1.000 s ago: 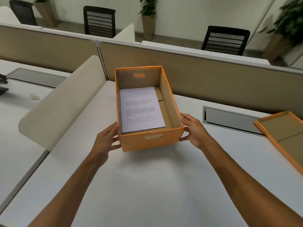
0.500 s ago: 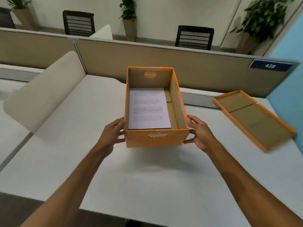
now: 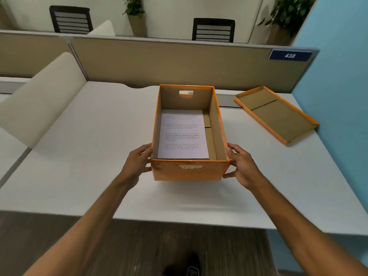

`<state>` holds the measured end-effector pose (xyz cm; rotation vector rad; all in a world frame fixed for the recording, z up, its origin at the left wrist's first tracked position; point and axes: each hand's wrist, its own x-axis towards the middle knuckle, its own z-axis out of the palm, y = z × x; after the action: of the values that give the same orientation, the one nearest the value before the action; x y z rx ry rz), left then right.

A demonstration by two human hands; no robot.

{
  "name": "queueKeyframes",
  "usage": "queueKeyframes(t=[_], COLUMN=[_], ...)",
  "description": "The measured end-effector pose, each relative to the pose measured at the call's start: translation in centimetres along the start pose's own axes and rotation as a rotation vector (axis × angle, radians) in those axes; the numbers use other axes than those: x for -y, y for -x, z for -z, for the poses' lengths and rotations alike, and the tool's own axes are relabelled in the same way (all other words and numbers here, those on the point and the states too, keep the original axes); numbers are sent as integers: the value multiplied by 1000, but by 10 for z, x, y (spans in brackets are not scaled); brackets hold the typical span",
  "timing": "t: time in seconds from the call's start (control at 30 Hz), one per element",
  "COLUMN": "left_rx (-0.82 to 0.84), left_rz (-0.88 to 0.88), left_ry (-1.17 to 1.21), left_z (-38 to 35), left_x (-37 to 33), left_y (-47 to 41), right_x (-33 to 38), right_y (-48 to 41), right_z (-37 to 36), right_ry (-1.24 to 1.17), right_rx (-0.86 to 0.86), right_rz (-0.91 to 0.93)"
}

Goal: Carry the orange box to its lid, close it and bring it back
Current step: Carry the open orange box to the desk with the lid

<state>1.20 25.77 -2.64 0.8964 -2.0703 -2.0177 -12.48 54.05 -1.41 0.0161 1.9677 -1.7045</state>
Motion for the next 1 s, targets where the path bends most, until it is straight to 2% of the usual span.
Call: queueKeyframes(t=[0.47, 0.8, 0.9, 1.0], left_rx=[68, 81, 27, -107], left_rz=[42, 60, 50, -62], left_ry=[-21, -77, -167, -373], left_z=[4, 9, 9, 8], left_x=[33, 42, 41, 33], left_y=[41, 40, 35, 31], right_x=[-56, -59, -56, -54], right_y=[46, 55, 56, 55], right_z=[-12, -18, -17, -14], right_ry=[-38, -43, 23, 94], right_rx=[-107, -137, -165, -219], right_rz=[-65, -97, -78, -30])
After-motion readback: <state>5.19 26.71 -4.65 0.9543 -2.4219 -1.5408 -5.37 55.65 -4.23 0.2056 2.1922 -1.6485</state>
